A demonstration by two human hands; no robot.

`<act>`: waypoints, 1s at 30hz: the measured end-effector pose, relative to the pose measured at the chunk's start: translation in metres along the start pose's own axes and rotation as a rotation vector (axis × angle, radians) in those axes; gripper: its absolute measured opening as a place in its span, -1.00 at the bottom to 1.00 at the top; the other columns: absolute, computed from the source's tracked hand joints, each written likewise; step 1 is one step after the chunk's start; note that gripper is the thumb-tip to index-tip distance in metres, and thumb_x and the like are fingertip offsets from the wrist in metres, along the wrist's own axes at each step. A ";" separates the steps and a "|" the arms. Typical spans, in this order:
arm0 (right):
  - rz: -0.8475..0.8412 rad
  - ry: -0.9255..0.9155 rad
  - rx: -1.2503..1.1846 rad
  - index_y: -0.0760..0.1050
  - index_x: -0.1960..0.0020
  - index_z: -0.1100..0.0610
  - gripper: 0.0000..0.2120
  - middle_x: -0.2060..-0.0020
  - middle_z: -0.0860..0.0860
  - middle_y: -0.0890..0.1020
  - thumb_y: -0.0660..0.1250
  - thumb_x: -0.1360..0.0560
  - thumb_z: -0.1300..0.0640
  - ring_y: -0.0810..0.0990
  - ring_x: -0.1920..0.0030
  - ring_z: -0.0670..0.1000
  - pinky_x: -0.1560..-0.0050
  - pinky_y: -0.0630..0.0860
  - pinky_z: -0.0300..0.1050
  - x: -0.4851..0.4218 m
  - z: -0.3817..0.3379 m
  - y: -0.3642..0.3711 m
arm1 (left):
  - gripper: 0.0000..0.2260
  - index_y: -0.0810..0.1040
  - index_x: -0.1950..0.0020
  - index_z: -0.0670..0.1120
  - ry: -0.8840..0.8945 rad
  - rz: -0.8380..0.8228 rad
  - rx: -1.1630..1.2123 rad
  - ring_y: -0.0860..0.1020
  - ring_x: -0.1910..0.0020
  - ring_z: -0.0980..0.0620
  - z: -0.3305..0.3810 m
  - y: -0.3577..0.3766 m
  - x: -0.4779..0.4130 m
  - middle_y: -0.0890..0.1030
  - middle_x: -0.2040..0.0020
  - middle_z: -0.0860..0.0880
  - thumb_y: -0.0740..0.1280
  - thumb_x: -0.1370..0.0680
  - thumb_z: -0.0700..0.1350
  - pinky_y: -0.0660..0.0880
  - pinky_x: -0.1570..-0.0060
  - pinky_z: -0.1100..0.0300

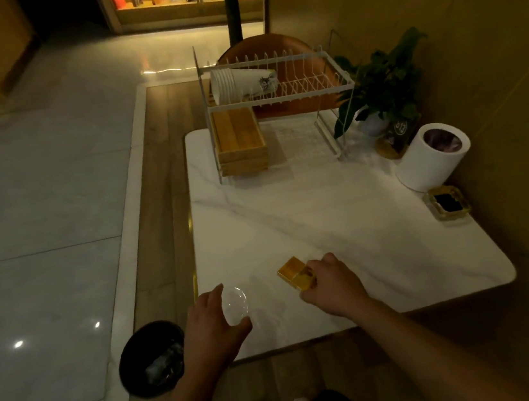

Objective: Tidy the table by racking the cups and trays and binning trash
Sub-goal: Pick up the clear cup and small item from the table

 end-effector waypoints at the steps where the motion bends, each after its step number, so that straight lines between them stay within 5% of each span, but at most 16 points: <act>1: -0.005 -0.024 0.005 0.46 -0.10 0.02 -0.62 -0.06 0.03 0.41 0.35 -0.36 -0.14 0.50 -0.05 0.08 0.14 0.42 -0.11 -0.001 -0.005 0.002 | -0.19 0.27 -0.56 -0.02 -0.020 0.012 0.000 0.41 -0.37 -0.10 -0.005 -0.004 0.006 0.42 -0.44 -0.06 0.47 -0.39 0.18 0.46 -0.27 -0.03; 7: -0.110 -0.210 0.034 0.45 -0.15 0.01 -0.57 -0.09 0.03 0.41 0.35 -0.36 -0.16 0.49 -0.06 0.07 0.13 0.40 -0.12 -0.007 -0.054 0.032 | -0.37 0.52 -0.30 0.03 -0.142 0.141 -0.019 0.53 -0.14 -0.12 -0.042 -0.033 0.050 0.58 -0.15 -0.04 0.39 -0.29 0.25 0.52 -0.09 -0.03; 17: -0.255 -0.428 0.121 0.45 -0.19 0.01 -0.52 -0.09 0.05 0.42 0.35 -0.35 -0.17 0.48 -0.11 0.11 0.03 0.43 -0.08 0.010 -0.181 0.112 | -0.38 0.44 -0.43 -0.03 -0.420 0.218 0.036 0.45 -0.26 -0.08 -0.156 -0.077 0.113 0.52 -0.31 -0.08 0.46 -0.41 0.13 0.46 -0.20 0.05; 24: -0.298 -0.374 0.196 0.42 -0.31 0.00 -0.42 -0.16 0.06 0.43 0.37 -0.34 -0.17 0.51 -0.15 0.12 0.01 0.46 -0.06 0.014 -0.277 0.178 | -0.32 0.37 -0.48 0.00 -0.498 0.243 0.116 0.45 -0.24 -0.09 -0.265 -0.118 0.120 0.51 -0.29 -0.09 0.47 -0.40 0.10 0.34 -0.04 0.18; 30: -0.394 -0.284 0.266 0.43 -0.29 0.04 -0.47 -0.18 0.08 0.42 0.38 -0.40 -0.15 0.50 -0.16 0.11 -0.03 0.48 -0.06 0.020 -0.324 0.229 | -0.24 0.30 -0.53 -0.02 -0.514 0.084 0.090 0.43 -0.30 -0.12 -0.336 -0.135 0.097 0.47 -0.35 -0.11 0.45 -0.39 0.16 0.45 -0.15 0.07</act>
Point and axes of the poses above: each hand's wrist, its own x-axis away from the middle knuckle, its own y-axis out of the palm, z = x × y, the point moved 6 cm from there along -x, towards the middle knuckle
